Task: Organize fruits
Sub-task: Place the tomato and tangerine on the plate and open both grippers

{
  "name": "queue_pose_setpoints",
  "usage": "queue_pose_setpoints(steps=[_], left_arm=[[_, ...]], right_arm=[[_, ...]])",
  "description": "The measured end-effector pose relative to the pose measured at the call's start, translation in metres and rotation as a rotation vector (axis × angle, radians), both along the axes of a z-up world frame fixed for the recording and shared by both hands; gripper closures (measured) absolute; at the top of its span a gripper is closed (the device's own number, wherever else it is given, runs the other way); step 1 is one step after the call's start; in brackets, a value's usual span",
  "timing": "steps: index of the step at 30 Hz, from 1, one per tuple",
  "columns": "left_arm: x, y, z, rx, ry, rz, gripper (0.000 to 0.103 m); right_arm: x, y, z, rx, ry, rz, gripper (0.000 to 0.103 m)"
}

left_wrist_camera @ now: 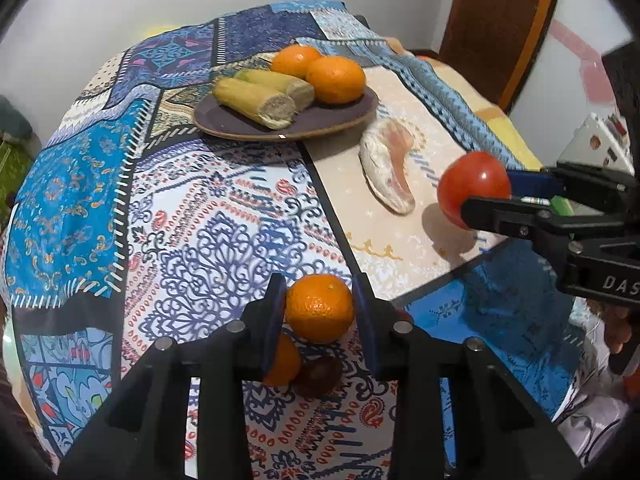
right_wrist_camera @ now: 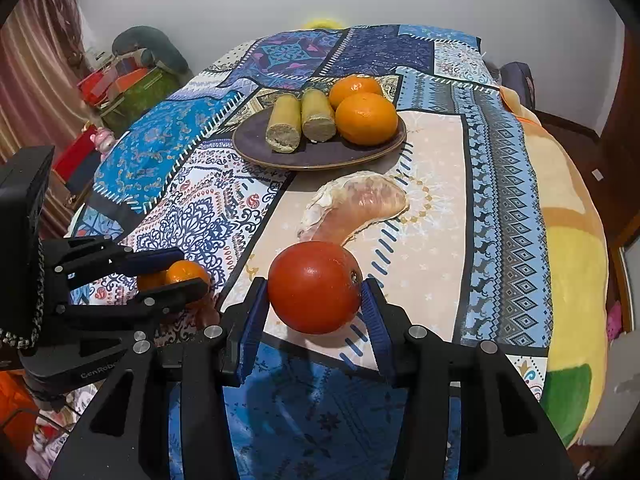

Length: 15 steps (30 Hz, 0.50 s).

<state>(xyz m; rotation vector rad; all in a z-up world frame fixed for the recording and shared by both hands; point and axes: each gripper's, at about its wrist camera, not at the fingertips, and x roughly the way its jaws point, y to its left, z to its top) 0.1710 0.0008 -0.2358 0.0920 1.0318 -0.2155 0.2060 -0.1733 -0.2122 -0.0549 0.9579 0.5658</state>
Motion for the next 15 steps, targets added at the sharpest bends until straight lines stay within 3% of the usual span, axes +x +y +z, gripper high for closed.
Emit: queue_pose_setpoints(steps=[4,15], left_arm=[[0.004,0.017,0.018,-0.046,-0.037,0.042,0.069],[0.034,0.044,0.059,-0.079,-0.144,0.122,0.069]], right_arm=[[0.005,-0.001,0.004,-0.002,-0.014,-0.005,0.059],[0.035,0.008,0.025,0.011,-0.087,-0.011,0.059]])
